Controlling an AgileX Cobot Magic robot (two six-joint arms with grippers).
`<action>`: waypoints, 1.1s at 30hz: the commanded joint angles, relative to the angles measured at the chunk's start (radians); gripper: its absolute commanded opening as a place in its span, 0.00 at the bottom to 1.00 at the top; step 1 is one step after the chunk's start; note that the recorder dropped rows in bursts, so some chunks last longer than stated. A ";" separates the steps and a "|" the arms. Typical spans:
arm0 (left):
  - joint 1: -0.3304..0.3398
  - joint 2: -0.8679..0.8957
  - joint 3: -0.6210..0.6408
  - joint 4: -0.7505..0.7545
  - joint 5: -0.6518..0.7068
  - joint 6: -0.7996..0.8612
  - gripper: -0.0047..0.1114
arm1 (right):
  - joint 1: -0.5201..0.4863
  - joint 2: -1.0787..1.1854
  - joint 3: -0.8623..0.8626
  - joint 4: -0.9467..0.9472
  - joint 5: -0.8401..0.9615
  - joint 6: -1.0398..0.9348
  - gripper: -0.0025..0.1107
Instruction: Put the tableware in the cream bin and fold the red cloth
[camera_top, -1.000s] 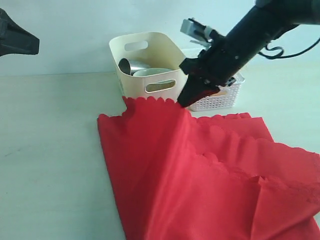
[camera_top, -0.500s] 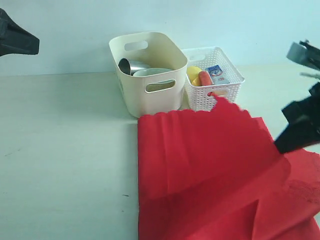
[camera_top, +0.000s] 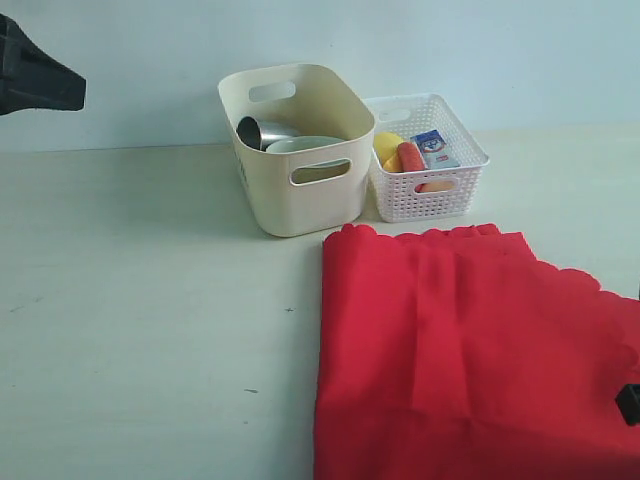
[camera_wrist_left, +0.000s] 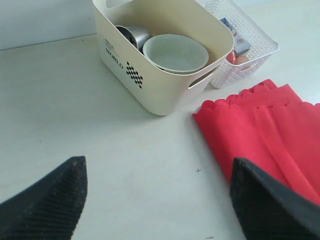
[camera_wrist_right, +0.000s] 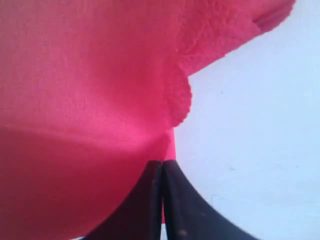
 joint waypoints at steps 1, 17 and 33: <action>-0.006 -0.011 0.004 -0.011 -0.005 0.004 0.69 | -0.005 0.061 -0.036 -0.018 -0.039 0.015 0.23; -0.006 -0.055 0.017 -0.019 -0.009 0.002 0.69 | -0.057 0.051 -0.132 0.078 -0.063 0.010 0.72; -0.006 -0.543 0.185 -0.026 -0.156 0.000 0.69 | -0.076 0.319 -0.132 0.289 -0.045 -0.165 0.72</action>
